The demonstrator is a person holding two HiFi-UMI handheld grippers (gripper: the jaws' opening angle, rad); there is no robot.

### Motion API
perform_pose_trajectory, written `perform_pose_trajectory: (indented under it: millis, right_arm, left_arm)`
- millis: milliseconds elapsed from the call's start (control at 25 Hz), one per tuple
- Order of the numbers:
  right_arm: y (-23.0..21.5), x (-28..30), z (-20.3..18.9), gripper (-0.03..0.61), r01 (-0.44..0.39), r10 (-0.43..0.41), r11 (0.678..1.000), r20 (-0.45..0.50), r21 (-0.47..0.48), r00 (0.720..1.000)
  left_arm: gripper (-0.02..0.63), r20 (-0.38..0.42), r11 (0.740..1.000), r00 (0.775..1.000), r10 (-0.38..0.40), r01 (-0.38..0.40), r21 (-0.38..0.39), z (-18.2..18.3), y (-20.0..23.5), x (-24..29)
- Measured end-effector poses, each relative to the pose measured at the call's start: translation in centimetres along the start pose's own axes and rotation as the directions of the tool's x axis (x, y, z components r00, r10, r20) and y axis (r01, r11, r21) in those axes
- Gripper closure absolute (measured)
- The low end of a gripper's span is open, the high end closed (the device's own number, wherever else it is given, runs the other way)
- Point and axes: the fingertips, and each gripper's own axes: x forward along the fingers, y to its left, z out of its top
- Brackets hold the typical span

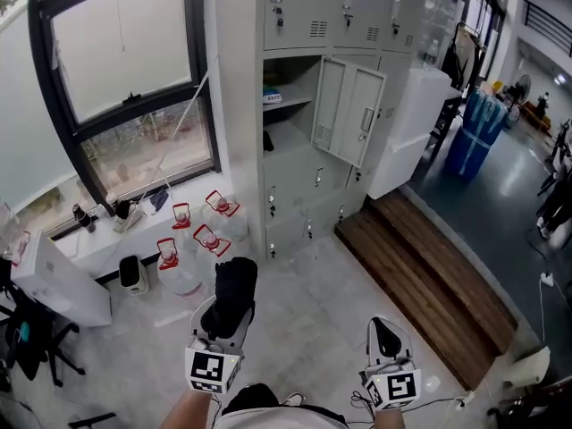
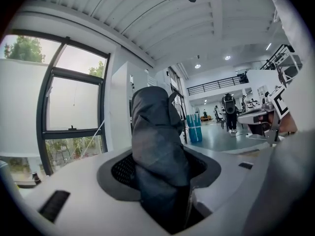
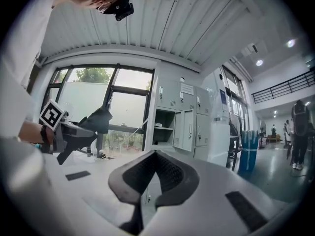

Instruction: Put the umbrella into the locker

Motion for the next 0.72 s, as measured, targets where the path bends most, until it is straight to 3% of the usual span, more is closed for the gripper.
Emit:
perform_pose_trajectory:
  millis: [360,720]
  right_arm:
    - [-2.7,1.0,-3.1,0.563,-0.024,0.026,0.999,-0.042,0.039,0.999]
    - [-5.3,10.5,-4.6,0.563,-0.038,0.042,0.998,-0.077,0.059,0.996]
  left_arm:
    - [0.365,-0.031,1.0,1.0,-0.002,0.002,-0.015,-1.0,-2.3,2.5]
    - [0.366,-0.069,0.998,0.997,-0.03,0.027,-0.056,-3.3,0.6,12.3]
